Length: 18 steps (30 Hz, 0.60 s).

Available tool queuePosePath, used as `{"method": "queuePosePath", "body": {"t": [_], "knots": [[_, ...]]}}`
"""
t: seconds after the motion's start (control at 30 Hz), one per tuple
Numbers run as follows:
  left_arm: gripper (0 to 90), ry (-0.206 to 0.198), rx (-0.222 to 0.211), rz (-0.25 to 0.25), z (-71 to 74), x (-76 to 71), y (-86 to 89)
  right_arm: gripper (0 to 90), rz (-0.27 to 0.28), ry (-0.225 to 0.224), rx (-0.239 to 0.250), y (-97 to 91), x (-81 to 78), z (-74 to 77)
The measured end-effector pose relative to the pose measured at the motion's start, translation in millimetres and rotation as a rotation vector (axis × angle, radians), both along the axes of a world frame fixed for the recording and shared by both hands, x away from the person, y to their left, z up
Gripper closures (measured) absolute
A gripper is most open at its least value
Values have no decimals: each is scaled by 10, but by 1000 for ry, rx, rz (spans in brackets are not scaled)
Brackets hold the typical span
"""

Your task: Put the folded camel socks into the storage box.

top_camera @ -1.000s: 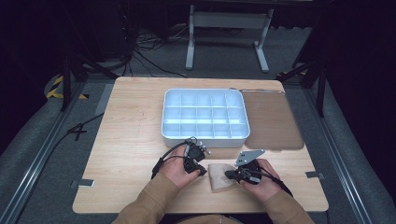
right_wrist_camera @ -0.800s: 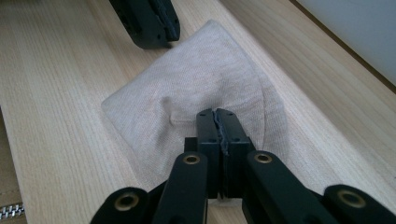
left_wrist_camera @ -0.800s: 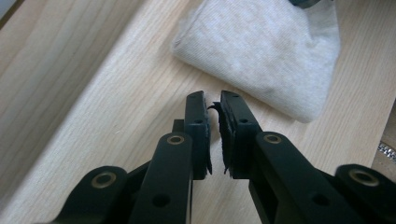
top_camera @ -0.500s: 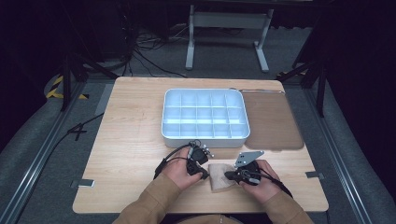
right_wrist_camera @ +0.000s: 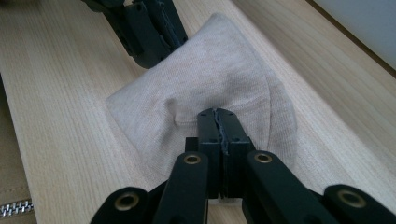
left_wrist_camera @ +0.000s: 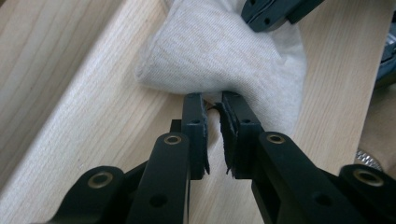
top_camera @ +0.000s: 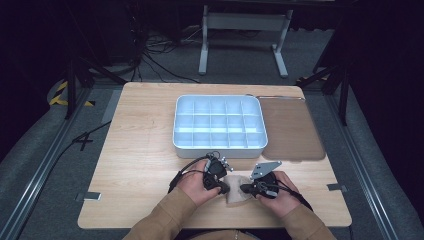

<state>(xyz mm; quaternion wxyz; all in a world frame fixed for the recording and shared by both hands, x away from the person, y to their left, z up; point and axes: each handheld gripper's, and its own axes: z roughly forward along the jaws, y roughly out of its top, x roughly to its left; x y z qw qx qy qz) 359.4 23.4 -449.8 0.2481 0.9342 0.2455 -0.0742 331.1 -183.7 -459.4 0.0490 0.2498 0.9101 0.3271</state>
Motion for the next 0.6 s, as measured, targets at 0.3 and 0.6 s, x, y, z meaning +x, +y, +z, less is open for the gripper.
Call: {"method": "queuePosePath", "body": {"t": [0.3,0.6], "knots": [[809,-27,-86,-16,76,-38,-48,894,0,-19,0,5,-23,-6],[812,-78,-136,-62,155,-95,-142,894,6,-37,29,89,-67,-32]]}}
